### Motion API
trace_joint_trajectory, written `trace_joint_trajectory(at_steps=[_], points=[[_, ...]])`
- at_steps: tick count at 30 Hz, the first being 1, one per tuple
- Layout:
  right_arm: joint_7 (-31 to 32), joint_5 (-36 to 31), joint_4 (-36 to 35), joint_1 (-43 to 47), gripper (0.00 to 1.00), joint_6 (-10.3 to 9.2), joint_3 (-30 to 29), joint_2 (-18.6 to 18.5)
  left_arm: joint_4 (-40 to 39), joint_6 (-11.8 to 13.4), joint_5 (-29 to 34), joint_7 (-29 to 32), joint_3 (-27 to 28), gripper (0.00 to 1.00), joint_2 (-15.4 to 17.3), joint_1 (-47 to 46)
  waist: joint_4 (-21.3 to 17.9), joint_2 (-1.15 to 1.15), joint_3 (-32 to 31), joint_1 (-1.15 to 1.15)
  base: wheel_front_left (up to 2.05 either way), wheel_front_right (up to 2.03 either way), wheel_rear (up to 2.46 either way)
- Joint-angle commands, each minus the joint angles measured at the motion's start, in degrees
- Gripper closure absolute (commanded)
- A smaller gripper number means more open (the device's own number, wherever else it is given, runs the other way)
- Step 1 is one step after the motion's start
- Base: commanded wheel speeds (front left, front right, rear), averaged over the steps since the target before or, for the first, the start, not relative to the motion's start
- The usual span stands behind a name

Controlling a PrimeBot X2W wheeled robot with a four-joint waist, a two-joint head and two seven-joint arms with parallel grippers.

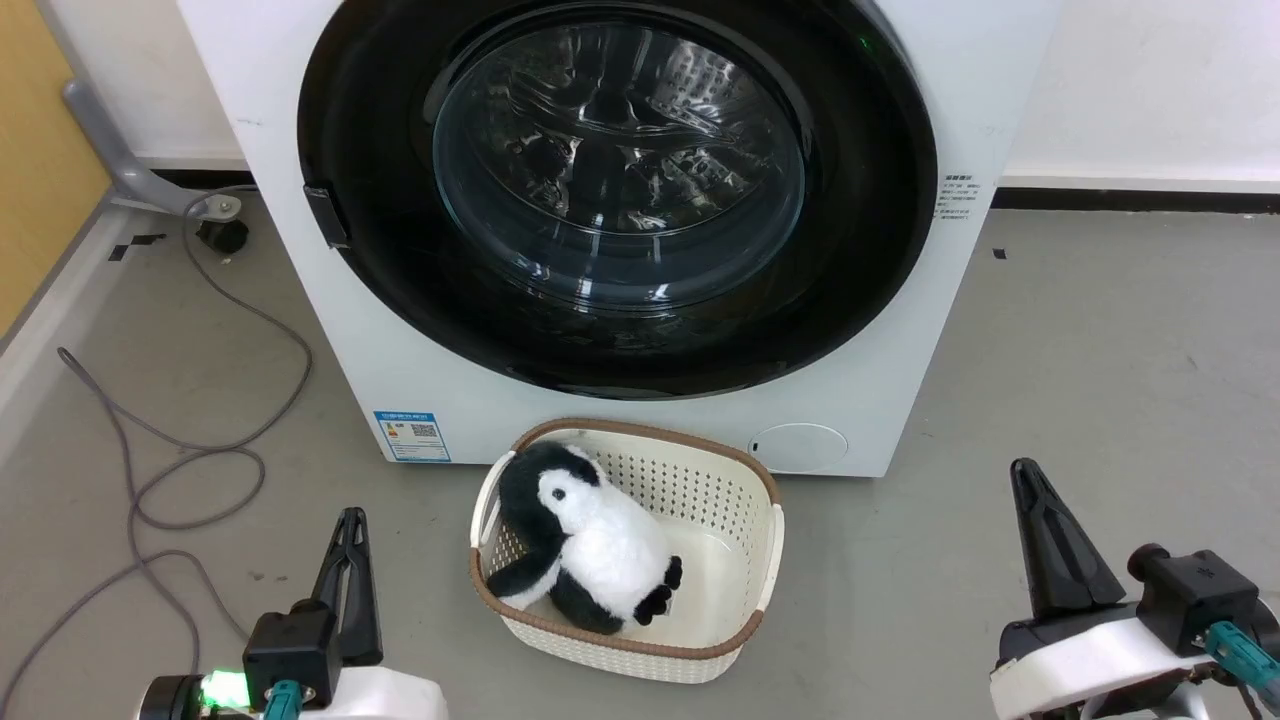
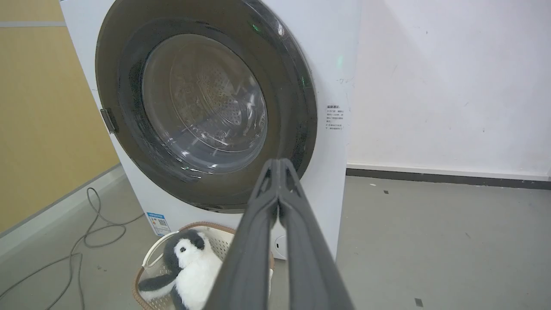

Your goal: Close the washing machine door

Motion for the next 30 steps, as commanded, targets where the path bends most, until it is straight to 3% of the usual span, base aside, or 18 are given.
trace_joint_trajectory(at_steps=[1,30], points=[[0.25,-0.72,-0.48,0.37,1.0,-0.02,0.09,0.1,0.0,-0.26,0.33,0.41,0.15,1.0,-0.17,-0.87,-0.01,0.0,-0.01,0.0,0.0,0.0,0.0],[3.66,-2.84,-1.2,0.62,1.0,-0.03,0.35,0.17,0.0,-3.34,0.61,3.81,1.29,1.0,-1.0,-1.79,-0.19,0.0,-0.24,0.0,0.0,0.0,0.0]])
